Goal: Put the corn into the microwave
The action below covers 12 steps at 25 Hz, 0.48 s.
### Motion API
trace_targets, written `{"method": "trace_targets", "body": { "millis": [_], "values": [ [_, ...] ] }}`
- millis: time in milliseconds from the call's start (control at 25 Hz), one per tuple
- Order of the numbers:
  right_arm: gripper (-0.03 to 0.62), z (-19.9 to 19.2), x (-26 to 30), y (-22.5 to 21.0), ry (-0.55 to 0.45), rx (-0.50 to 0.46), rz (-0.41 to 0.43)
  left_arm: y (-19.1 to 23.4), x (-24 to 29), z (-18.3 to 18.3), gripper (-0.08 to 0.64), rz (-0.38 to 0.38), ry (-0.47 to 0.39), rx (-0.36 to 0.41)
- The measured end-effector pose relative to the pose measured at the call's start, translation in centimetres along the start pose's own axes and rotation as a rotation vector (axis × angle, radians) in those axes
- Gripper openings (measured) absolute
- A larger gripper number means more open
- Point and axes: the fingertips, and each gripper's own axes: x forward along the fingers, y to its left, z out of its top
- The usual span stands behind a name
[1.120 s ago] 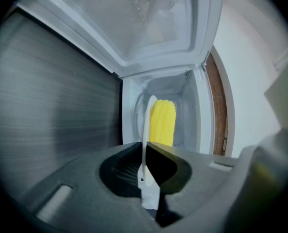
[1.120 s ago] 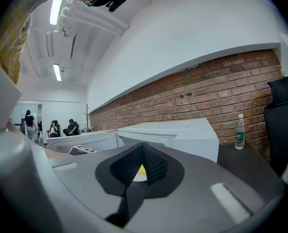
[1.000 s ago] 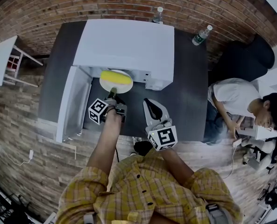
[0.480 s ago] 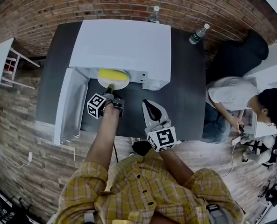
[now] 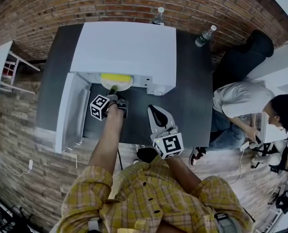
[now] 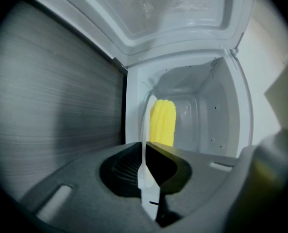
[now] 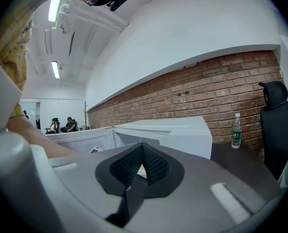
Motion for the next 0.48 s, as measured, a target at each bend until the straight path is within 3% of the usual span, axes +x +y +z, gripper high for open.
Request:
{"method": "trace_targets", "body": {
  "millis": [480],
  "values": [
    [0.003, 0.3, 0.3, -0.5, -0.008, 0.015, 0.01, -0.5, 1.6, 0.7, 0.017, 0.016, -0.023, -0.004]
  ]
}}
